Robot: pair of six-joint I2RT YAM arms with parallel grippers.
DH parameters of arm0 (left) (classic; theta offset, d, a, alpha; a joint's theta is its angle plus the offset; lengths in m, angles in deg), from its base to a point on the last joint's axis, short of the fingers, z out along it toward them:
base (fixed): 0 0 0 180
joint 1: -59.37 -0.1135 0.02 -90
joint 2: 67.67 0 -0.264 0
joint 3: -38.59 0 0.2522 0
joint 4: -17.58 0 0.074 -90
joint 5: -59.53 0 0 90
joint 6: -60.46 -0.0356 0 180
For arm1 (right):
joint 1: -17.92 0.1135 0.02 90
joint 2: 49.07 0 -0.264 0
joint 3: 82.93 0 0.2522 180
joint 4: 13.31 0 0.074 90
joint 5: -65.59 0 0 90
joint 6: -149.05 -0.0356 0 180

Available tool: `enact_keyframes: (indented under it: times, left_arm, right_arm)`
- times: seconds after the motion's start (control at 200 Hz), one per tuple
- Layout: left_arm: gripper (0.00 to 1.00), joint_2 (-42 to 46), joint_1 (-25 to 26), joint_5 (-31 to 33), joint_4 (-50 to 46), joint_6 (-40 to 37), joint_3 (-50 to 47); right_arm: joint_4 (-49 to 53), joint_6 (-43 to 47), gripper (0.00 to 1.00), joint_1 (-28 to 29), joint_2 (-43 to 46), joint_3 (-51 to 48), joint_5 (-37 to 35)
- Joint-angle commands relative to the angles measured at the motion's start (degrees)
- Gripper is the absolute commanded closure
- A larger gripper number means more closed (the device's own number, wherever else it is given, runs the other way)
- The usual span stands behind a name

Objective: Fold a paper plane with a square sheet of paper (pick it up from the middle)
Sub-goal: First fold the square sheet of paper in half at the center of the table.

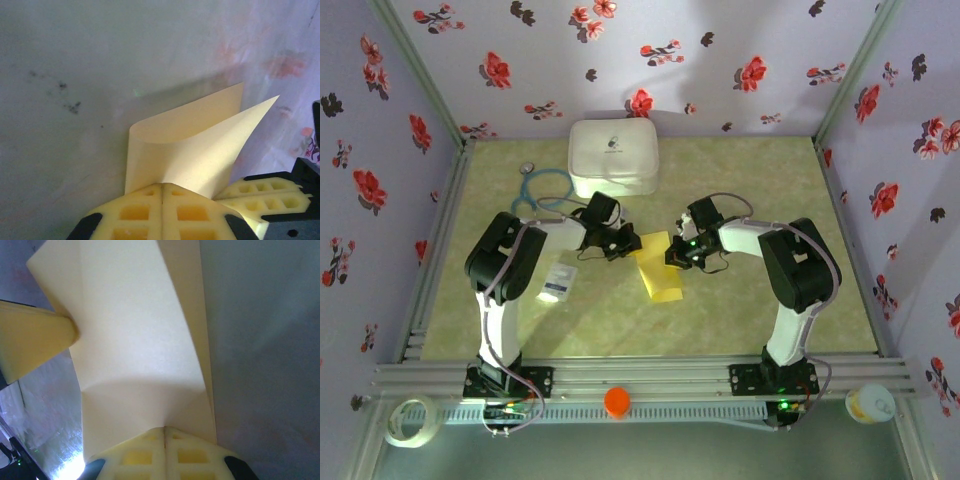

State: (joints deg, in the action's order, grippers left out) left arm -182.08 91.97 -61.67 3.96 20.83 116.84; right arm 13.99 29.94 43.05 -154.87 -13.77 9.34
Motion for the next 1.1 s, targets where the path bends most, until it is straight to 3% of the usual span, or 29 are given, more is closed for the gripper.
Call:
enact_keyframes:
  times: [0.0, 0.325, 0.555, 1.1]
  left_arm:
    - [0.97, 0.49, -0.34, -2.71, -0.5, -1.86, 2.17]
    - [0.97, -3.67, -1.09, 0.78, -0.63, -2.38, 1.34]
    - [0.98, -4.51, -2.16, 6.75, -4.01, -2.85, 3.26]
    - [0.98, -5.18, -4.69, 11.25, -10.41, -0.55, 9.33]
  right_arm:
    - [5.51, -0.35, 1.0, -0.43, -2.46, -2.84, -6.96]
    - [5.54, -0.51, 1.0, -0.43, -2.26, -2.93, -7.1]
    - [5.17, -0.78, 1.0, -0.38, -2.13, -3.54, -7.08]
    - [3.31, -1.94, 1.0, -0.44, -0.88, -5.6, -6.77]
